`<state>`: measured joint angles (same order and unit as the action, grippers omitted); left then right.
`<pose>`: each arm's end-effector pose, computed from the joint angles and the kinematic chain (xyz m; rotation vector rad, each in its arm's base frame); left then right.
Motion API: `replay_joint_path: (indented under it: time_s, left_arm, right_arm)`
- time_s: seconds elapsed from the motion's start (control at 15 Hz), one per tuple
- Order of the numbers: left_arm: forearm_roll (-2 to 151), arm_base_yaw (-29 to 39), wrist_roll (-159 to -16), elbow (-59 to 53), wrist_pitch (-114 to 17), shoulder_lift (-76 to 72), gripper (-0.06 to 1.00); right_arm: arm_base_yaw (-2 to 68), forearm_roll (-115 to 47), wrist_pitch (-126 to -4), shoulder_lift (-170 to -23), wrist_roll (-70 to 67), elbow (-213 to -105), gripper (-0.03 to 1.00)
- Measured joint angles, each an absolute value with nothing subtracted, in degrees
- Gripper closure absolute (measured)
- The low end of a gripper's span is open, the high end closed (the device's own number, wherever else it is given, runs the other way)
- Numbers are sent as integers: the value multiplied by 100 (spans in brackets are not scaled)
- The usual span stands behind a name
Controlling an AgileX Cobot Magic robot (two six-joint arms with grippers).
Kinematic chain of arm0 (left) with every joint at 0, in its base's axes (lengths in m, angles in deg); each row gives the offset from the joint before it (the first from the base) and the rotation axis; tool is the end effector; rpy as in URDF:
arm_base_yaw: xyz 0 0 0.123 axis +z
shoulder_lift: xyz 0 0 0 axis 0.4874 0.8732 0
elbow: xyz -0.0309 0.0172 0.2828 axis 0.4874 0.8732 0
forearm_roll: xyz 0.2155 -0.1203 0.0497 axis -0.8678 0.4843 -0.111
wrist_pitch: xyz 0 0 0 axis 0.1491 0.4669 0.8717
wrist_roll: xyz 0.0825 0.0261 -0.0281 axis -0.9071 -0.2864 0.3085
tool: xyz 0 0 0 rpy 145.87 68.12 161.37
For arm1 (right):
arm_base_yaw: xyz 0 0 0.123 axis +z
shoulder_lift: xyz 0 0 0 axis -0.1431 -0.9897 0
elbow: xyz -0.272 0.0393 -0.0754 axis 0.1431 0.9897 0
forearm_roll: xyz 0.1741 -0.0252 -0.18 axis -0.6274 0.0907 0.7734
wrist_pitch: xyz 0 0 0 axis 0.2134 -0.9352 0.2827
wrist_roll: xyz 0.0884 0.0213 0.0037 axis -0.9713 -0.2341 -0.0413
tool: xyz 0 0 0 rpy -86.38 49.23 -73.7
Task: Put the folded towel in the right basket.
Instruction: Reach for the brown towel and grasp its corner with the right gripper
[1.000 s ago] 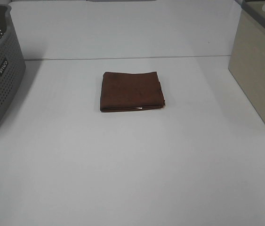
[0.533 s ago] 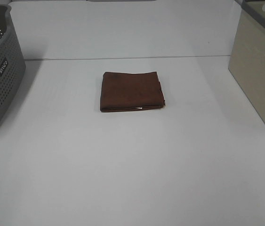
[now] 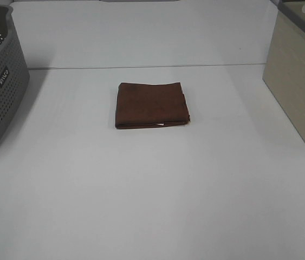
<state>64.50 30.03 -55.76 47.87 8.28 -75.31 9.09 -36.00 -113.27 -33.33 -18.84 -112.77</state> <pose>-0.0050 -0.0046 0.2777 0.0237 2.0333 -0.0349 0.0176 0.0128 0.3087 -0.1060 2.0536 0.1500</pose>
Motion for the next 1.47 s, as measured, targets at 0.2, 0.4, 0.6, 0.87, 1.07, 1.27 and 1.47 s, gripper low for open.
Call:
replay_joint_path:
  time_s: [0.2, 0.4, 0.6, 0.87, 1.07, 1.27, 1.47]
  left_arm:
    - [6450, 3003, -5576, 4787, 828, -7531, -3]
    - [6450, 3003, -5576, 4787, 828, -7531, -3]
    - [6450, 3003, -5576, 4787, 828, -7531, -3]
    - [6450, 3003, -5576, 4787, 828, -7531, -3]
    - [6450, 3003, -5576, 4787, 828, -7531, -3]
    - [6450, 3003, -5576, 4787, 828, -7531, -3]
    - [6450, 3003, -5576, 4787, 828, -7531, -3]
  right_arm:
    - [909, -3772, -10978, -5247, -1884, -12382, 24]
    - [909, -4099, -10995, -7017, -1574, -13580, 25]
    - [909, -4683, -11276, -8719, -1013, -14772, 25]
    - [1401, -4654, -11436, -10529, -875, -16296, 25]
    - [2077, -4442, -11436, -11503, -1018, -16983, 25]
    - [2587, -4357, -11453, -12529, -1299, -17505, 25]
    - [2639, -4517, -11574, -13927, -1683, -18192, 25]
